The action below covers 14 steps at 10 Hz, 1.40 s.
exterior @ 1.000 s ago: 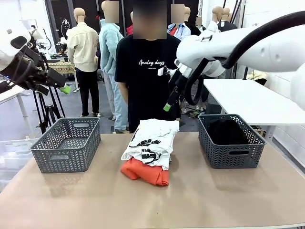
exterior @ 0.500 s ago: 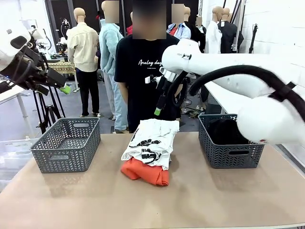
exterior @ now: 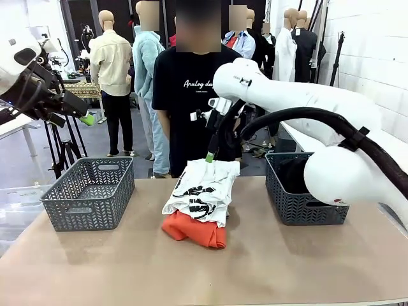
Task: Sort the tops and bottoms.
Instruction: Lift clothes from the center of the table with your right hand.
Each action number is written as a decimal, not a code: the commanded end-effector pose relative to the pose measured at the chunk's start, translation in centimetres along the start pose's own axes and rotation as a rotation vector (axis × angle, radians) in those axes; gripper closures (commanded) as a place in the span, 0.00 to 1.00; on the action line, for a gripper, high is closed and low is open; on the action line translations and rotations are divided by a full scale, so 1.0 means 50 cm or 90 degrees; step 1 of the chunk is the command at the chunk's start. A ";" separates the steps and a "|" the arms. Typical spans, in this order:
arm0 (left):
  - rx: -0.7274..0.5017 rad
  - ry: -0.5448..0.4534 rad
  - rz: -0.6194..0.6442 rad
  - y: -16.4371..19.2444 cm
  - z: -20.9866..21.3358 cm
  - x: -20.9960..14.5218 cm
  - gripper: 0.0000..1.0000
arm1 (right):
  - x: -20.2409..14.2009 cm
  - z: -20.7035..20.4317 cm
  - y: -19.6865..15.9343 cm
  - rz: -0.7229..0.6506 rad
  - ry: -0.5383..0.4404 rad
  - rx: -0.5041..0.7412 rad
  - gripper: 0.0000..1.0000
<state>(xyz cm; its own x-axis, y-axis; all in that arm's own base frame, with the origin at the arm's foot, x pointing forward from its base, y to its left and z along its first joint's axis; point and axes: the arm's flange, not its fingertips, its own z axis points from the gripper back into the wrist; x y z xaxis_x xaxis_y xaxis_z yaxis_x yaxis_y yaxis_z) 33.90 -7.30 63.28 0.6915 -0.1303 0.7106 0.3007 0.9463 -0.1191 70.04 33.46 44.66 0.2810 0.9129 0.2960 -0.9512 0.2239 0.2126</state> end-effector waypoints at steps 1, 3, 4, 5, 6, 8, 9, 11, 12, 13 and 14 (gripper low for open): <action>0.005 0.006 -0.003 0.004 0.004 0.002 0.09 | 0.091 0.013 -0.095 0.001 0.023 0.002 0.00; 0.005 0.006 -0.003 0.004 0.004 0.002 0.09 | 0.105 -0.010 -0.087 0.018 0.046 0.002 0.00; 0.005 0.006 -0.003 0.004 0.004 0.002 0.09 | 0.111 -0.021 -0.079 0.025 0.067 0.004 0.00; 0.005 0.006 -0.003 0.004 0.004 0.002 0.09 | 0.116 -0.030 -0.069 0.035 0.091 -0.002 0.00; 0.005 0.006 -0.003 0.004 0.004 0.002 0.09 | 0.121 -0.033 -0.056 0.041 0.116 -0.009 0.13; 0.005 0.006 -0.003 0.004 0.004 0.002 0.09 | 0.127 -0.037 -0.047 0.040 0.147 0.005 0.51; 0.005 0.006 -0.003 0.004 0.004 0.002 0.09 | 0.126 -0.042 -0.050 0.038 0.156 0.013 0.70; 0.005 0.006 -0.003 0.004 0.004 0.002 0.09 | 0.127 -0.048 -0.047 0.040 0.164 0.020 1.00; 0.005 0.006 -0.003 0.004 0.004 0.002 0.09 | 0.130 -0.047 -0.042 0.041 0.167 0.022 1.00; 0.005 0.006 -0.003 0.004 0.004 0.002 0.09 | 0.133 -0.047 -0.037 0.044 0.169 0.027 1.00; 0.005 0.006 -0.003 0.004 0.004 0.002 0.09 | 0.137 -0.042 -0.028 0.045 0.162 0.039 1.00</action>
<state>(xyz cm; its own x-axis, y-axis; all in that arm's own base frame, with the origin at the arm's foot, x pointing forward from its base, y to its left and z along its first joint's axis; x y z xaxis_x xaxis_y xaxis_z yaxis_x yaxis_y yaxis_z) 33.90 -7.30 63.29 0.6915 -0.1303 0.7106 0.3007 0.9463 -0.1191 67.28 36.29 42.58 0.1906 0.9765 0.1010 -0.9623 0.1655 0.2160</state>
